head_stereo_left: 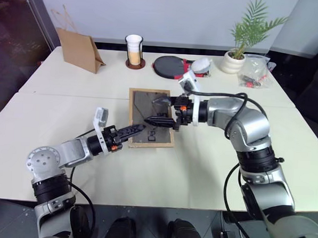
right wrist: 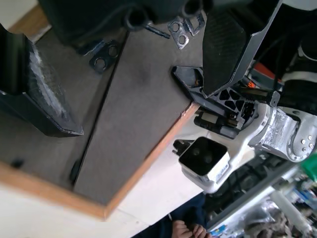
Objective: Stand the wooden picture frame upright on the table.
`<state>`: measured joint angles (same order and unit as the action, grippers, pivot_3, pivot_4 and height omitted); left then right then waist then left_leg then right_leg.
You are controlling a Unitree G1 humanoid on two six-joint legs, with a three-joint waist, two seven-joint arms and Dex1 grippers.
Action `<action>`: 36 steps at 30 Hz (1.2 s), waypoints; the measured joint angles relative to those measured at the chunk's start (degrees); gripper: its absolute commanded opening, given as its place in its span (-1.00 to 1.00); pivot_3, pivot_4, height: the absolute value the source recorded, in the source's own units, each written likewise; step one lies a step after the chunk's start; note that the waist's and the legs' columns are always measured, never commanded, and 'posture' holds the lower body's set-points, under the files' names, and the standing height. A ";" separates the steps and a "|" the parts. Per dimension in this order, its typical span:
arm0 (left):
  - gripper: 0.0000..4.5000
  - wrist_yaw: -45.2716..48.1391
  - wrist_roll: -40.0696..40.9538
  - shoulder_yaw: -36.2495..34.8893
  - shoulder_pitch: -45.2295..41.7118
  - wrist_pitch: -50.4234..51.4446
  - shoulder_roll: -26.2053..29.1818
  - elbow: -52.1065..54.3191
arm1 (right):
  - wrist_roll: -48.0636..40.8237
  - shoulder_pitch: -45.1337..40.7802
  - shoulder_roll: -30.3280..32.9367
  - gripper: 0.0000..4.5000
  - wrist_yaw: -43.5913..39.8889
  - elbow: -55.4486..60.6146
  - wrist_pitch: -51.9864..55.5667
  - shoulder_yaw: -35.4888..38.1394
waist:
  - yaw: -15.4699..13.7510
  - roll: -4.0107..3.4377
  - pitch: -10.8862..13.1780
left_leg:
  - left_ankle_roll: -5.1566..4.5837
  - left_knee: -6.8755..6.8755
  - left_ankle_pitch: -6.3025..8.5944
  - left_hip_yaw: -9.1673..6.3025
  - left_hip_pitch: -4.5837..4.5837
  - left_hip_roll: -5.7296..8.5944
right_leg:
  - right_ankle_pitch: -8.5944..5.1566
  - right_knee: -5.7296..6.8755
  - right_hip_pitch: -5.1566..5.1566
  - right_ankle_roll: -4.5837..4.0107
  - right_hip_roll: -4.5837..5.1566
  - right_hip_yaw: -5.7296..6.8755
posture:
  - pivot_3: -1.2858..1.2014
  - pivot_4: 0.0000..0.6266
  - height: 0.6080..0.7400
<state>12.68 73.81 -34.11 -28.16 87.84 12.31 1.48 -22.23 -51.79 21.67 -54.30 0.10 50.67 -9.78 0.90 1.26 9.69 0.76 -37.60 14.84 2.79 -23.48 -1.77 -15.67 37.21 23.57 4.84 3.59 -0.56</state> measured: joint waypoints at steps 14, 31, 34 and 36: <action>-0.53 -8.78 10.58 4.23 2.84 -7.24 0.12 -0.22 | -2.22 -0.82 -0.47 0.97 0.06 1.71 1.39 -0.36 | -0.03 0.00 0.00 | 0.13 0.36 -0.08 0.05 -0.01 0.02 | 0.00 -0.11 0.16 0.00 0.01 -0.04 | 0.03 -0.52 1.00; -0.53 -11.44 18.25 11.66 4.62 -14.89 5.18 -1.41 | 1.64 1.36 14.06 0.97 5.13 14.42 -1.26 -2.79 | -0.22 0.00 0.00 | 0.12 0.40 -0.08 0.06 -0.05 0.06 | -0.05 -0.23 0.17 -0.09 0.03 -0.07 | 0.03 -0.52 1.00; -0.53 -12.10 20.20 12.68 5.50 -16.03 6.60 -1.25 | 6.63 3.80 21.30 0.97 2.89 12.85 -8.55 -4.24 | -0.28 0.01 0.01 | 0.09 0.40 -0.07 0.11 -0.08 0.08 | -0.07 -0.30 0.16 -0.12 0.04 -0.09 | 0.03 -0.52 1.00; -0.53 -13.05 21.96 13.30 6.18 -16.90 7.37 -0.78 | 8.34 5.47 25.05 0.97 0.31 12.05 -15.85 -2.73 | -0.25 0.03 0.03 | 0.07 0.40 -0.06 0.12 -0.08 0.07 | -0.04 -0.34 0.16 -0.06 0.01 -0.09 | 0.03 -0.52 1.00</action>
<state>-0.37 95.76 -20.81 -21.98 70.94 19.68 0.70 -13.89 -46.32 46.72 -53.99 12.15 34.81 -12.51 0.66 1.30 9.71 0.83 -37.20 14.78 2.91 -23.57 -1.70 -15.70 36.87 23.73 4.79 3.61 -0.65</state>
